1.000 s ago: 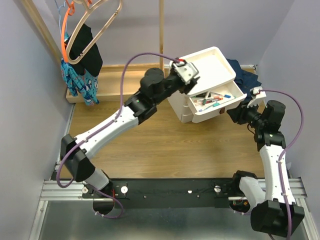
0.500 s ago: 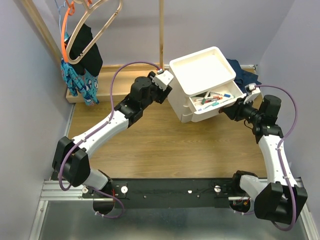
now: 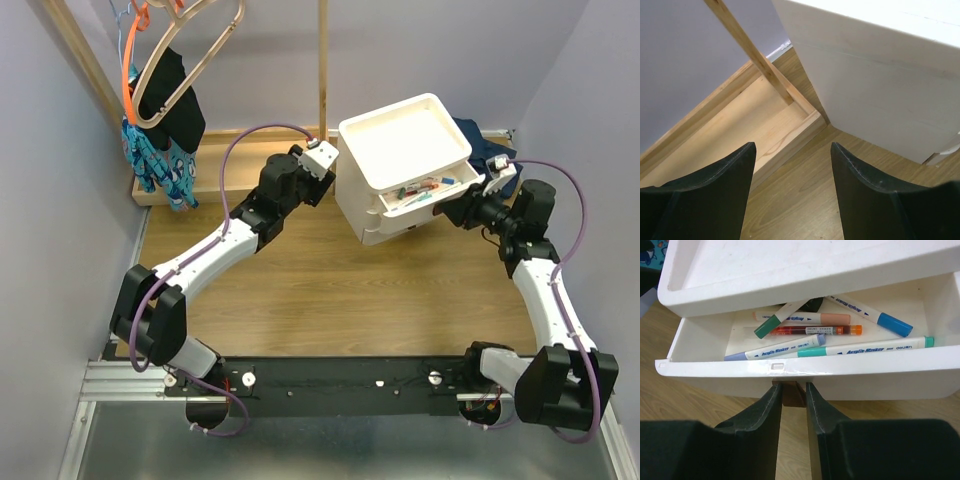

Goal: Sort the stationery into containers
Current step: Close the drawer in the storage box.

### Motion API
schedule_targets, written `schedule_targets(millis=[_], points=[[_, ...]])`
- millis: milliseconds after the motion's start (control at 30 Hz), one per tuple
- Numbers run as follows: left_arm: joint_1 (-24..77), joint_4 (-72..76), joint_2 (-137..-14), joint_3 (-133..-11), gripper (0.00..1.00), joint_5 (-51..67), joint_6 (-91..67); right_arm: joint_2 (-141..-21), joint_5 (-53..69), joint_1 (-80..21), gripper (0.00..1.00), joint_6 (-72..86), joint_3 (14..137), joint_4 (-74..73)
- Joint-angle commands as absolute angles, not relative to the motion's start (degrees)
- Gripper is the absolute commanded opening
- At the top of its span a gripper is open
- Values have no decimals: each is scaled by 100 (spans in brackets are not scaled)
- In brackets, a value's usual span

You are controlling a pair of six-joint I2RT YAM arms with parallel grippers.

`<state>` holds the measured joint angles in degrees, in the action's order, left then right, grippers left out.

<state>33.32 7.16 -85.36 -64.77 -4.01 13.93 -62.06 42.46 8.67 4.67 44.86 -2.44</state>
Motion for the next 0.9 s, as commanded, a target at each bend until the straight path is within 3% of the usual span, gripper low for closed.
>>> schedule_targets(millis=[0,867], points=[[3313,870,-8587,-6504,70,-510,1398,-6451,4140,730,34,712,4790,641],[3270,870,-8604,-6328,71,-510,1274,-7295,3709,9,39,457,5116,1160]])
